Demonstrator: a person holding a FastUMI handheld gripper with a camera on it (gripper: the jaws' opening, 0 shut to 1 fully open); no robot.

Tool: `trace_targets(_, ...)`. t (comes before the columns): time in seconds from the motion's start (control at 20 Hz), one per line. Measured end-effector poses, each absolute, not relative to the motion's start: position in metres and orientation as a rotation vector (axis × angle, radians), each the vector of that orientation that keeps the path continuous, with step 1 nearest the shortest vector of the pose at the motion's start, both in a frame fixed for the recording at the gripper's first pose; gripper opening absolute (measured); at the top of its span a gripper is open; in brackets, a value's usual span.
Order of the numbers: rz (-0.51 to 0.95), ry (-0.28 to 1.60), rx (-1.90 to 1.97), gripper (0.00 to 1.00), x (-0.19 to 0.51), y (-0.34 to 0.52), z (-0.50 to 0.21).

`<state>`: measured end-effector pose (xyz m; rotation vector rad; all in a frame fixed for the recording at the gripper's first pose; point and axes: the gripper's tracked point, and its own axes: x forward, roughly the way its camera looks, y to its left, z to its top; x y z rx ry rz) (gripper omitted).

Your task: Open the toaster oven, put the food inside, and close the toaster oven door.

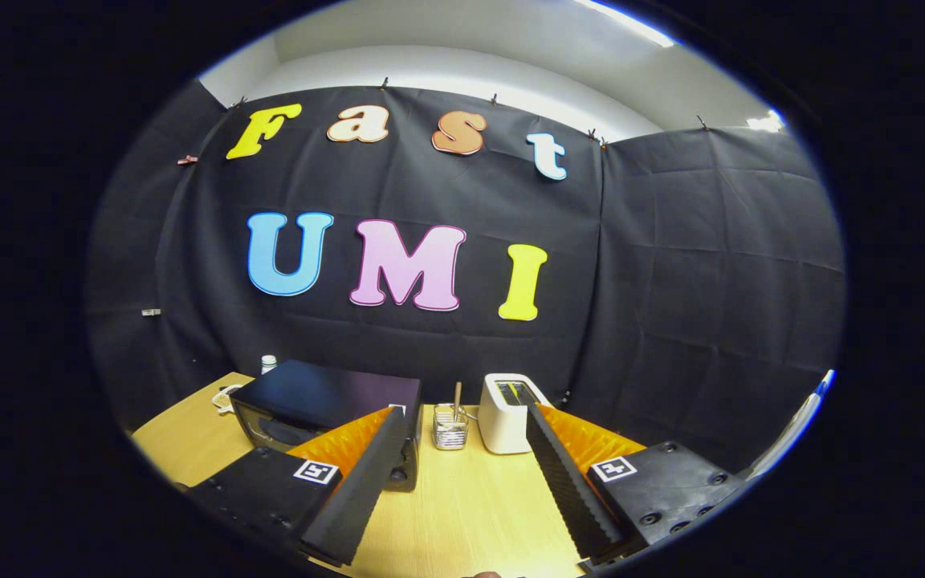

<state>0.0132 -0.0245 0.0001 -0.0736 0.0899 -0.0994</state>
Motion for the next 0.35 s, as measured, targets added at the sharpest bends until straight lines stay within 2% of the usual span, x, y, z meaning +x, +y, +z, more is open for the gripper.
trace_targets(0.35,-0.08,0.071,-0.009,0.98,0.0122,-0.0215,0.007)
